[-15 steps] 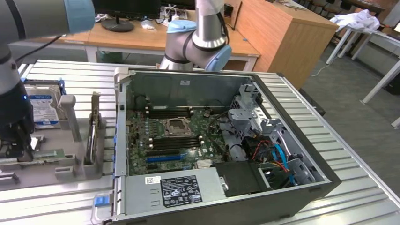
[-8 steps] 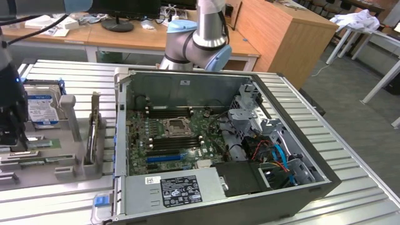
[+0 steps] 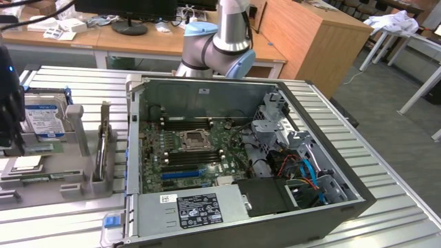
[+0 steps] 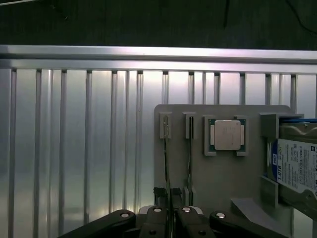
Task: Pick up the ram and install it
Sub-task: 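Pick up the ram and move it above insertion slot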
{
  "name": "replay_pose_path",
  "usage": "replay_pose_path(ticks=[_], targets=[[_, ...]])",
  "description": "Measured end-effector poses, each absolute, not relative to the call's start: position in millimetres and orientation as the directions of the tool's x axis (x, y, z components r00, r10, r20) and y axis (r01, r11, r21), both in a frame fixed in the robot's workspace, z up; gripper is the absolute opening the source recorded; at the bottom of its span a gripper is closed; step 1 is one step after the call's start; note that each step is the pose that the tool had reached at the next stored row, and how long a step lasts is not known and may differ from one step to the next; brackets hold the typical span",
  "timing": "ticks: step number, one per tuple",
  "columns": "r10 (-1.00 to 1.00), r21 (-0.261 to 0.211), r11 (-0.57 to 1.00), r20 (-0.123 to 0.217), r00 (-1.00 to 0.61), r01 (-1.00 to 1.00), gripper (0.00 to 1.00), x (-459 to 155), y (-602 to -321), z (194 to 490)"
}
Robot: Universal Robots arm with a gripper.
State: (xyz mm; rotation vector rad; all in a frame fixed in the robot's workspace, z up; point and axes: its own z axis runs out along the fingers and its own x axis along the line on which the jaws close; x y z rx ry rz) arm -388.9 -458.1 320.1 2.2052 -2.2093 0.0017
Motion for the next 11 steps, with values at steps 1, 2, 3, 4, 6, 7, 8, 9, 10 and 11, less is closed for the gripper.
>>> replay_pose_path(ticks=[1,2,3,4,6,7,8,9,10,11], targets=[[-1.000,0.013,0.002,0.015,-0.002,-1.000,0.14,-388.9,-458.1,324.6],[-1.000,0.013,0.002,0.015,-0.002,-1.000,0.14,-388.9,-458.2,329.1],[-1.000,0.013,0.002,0.015,-0.002,-1.000,0.14,-388.9,-458.2,333.6],[-1.000,0.013,0.002,0.015,-0.002,-1.000,0.14,-388.9,-458.1,338.1],[-1.000,0.013,0.002,0.015,-0.002,-1.000,0.14,-388.9,-458.1,347.4],[-1.000,0.014,0.002,0.015,-0.002,-1.000,0.14,-388.9,-458.2,351.9],[-1.000,0.013,0.002,0.015,-0.002,-1.000,0.14,-388.9,-458.1,356.4],[-1.000,0.014,0.002,0.015,-0.002,-1.000,0.14,-388.9,-458.1,360.9],[-1.000,0.013,0.002,0.015,-0.002,-1.000,0.14,-388.9,-458.1,365.3],[-1.000,0.013,0.002,0.015,-0.002,-1.000,0.14,-388.9,-458.1,370.3]])
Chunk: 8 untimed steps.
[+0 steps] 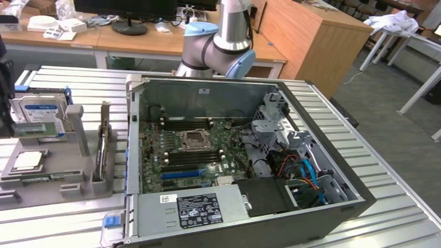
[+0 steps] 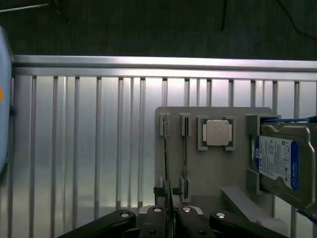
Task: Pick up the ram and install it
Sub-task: 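Pick up the ram and move it above insertion slot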
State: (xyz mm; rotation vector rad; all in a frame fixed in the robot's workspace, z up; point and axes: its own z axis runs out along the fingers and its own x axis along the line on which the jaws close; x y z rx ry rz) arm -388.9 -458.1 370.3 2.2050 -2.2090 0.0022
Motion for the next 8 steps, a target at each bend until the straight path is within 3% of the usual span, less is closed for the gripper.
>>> replay_pose_path(ticks=[8], targets=[[-1.000,0.013,0.002,0.021,-0.002,-1.000,0.14,-388.9,-458.2,398.4]])
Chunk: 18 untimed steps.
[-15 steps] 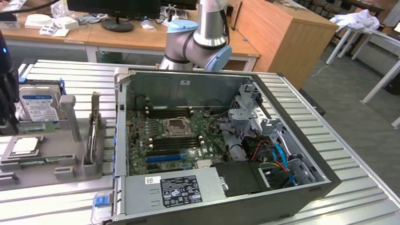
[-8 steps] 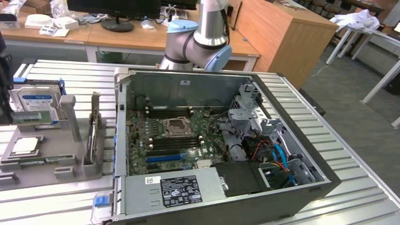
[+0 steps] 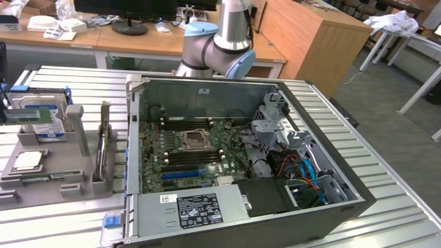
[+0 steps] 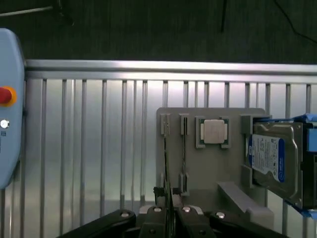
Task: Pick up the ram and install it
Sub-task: 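Pick up the ram and move it above insertion slot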
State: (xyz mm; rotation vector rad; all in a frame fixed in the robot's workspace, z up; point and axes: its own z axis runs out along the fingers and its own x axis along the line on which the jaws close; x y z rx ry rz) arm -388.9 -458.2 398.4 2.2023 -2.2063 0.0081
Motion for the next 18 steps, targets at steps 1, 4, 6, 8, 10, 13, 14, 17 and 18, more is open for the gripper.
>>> replay_pose_path(ticks=[1,4,6,8,10,13,14,17,18], targets=[[-1.000,0.014,0.002,0.022,-0.002,-1.000,0.14,-388.9,-458.1,401.1],[-1.000,0.013,0.002,0.022,-0.002,-1.000,0.14,-388.9,-458.1,401.3],[-1.000,0.013,0.002,0.022,-0.002,-1.000,0.14,-388.9,-458.1,401.3],[-1.000,0.014,0.002,0.022,-0.002,-1.000,0.14,-388.0,-458.0,401.5],[-1.000,0.013,0.002,0.022,-0.002,-1.000,0.14,-383.5,-458.1,401.4],[-1.000,0.013,0.002,0.022,-0.002,-1.000,0.14,-373.8,-458.1,401.3],[-1.000,0.013,0.002,0.022,-0.002,-1.000,0.14,-370.5,-458.1,401.3],[-1.000,0.013,0.002,0.022,-0.002,-1.000,0.14,-360.6,-458.1,401.4],[-1.000,0.013,0.002,0.022,-0.002,-1.000,0.14,-357.4,-458.1,401.3]])
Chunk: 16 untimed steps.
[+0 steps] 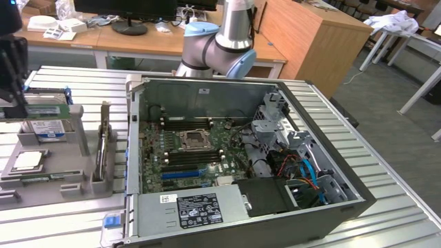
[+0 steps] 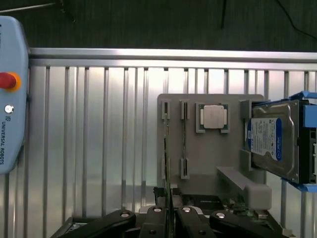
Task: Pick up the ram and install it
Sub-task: 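Pick up the ram and move it above insertion slot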
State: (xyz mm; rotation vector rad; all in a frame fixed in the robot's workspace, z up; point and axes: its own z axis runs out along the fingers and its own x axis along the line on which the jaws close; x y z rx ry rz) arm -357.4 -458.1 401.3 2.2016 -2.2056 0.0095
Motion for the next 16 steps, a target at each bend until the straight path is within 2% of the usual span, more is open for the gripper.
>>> replay_pose_path(ticks=[16], targets=[[-1.000,0.014,0.002,0.022,-0.002,-1.000,0.14,-287.6,-458.1,401.4]])
